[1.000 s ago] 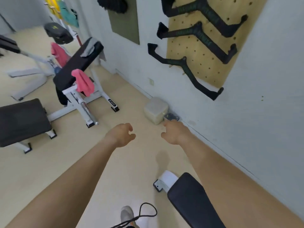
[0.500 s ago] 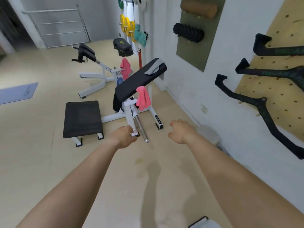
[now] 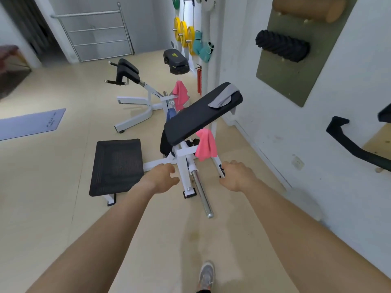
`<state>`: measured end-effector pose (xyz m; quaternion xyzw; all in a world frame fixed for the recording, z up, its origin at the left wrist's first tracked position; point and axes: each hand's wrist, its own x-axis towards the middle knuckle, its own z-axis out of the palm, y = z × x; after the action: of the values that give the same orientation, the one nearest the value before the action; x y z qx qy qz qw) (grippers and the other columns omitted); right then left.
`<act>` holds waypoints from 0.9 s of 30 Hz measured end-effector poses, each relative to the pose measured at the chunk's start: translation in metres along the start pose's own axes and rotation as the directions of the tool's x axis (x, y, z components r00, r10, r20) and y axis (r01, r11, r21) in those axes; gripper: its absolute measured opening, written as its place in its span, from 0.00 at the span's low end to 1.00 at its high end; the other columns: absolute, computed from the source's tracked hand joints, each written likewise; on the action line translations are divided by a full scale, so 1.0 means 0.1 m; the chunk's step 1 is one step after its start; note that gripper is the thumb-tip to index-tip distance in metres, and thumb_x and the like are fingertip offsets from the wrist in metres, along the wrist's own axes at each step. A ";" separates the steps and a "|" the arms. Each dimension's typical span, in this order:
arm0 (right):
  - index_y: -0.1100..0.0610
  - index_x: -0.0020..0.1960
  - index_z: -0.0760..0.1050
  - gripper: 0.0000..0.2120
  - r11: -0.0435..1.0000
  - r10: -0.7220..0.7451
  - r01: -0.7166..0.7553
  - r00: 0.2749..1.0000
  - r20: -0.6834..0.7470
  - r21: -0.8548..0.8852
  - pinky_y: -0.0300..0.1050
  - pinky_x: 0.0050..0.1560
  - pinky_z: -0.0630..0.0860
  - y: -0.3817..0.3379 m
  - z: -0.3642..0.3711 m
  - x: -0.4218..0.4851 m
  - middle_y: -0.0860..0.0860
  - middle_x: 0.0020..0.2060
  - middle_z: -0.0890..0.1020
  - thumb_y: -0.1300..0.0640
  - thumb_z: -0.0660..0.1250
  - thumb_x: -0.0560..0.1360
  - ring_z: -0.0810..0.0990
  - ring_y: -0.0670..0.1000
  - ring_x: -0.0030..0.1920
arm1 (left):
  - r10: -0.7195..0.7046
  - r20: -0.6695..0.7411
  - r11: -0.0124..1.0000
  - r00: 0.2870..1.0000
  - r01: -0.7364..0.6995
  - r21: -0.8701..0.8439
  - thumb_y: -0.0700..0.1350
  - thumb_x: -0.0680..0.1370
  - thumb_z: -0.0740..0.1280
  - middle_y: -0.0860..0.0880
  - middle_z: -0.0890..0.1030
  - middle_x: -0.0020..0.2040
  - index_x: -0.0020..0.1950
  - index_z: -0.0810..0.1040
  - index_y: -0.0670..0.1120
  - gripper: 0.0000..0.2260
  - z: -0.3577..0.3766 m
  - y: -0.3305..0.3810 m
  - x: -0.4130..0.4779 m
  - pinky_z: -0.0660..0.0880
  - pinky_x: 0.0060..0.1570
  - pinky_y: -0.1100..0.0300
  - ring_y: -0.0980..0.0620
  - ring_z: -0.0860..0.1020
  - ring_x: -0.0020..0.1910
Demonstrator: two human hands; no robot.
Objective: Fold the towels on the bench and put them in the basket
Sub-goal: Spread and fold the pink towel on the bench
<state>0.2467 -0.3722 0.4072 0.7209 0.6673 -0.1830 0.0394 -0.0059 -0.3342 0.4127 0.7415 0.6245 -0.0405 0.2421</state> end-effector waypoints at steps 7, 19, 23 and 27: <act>0.52 0.71 0.68 0.24 0.991 0.034 -0.042 0.997 0.069 0.124 0.52 0.59 0.73 0.05 -0.33 1.73 0.54 0.62 0.74 0.50 0.63 0.76 0.73 0.58 0.63 | -0.089 0.039 0.996 0.995 0.088 0.013 0.54 0.80 0.64 0.46 0.72 0.67 0.71 0.70 0.49 0.21 -0.56 -0.10 1.54 0.73 0.61 0.51 0.46 0.74 0.62; 0.56 0.57 0.71 0.14 0.941 0.174 -0.214 0.971 0.166 0.263 0.50 0.50 0.75 0.42 -0.18 4.02 0.56 0.56 0.77 0.49 0.63 0.76 0.77 0.60 0.55 | -0.021 0.147 0.993 0.989 0.038 -0.113 0.51 0.80 0.64 0.45 0.74 0.67 0.73 0.67 0.47 0.22 -0.43 0.06 4.19 0.76 0.58 0.49 0.45 0.76 0.60; 0.56 0.53 0.72 0.10 0.893 0.232 -0.295 0.949 0.212 0.341 0.49 0.46 0.75 0.48 0.05 4.72 0.57 0.54 0.78 0.53 0.62 0.75 0.79 0.61 0.52 | 0.026 0.187 0.975 0.982 0.016 -0.222 0.49 0.81 0.63 0.46 0.73 0.69 0.76 0.64 0.48 0.23 -0.15 0.10 5.08 0.71 0.58 0.56 0.46 0.75 0.63; 0.54 0.68 0.70 0.20 0.844 0.302 -0.373 0.924 0.234 0.384 0.53 0.56 0.75 0.47 0.30 5.37 0.57 0.62 0.72 0.54 0.59 0.77 0.76 0.63 0.58 | 0.051 0.236 0.947 0.971 0.028 -0.321 0.50 0.82 0.61 0.48 0.70 0.74 0.78 0.62 0.50 0.24 0.17 0.09 5.85 0.70 0.62 0.53 0.46 0.72 0.68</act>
<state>0.3095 0.1224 0.2004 0.8009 0.4683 -0.3719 -0.0307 0.1333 0.1878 0.1883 0.6853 0.5843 -0.0264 0.4339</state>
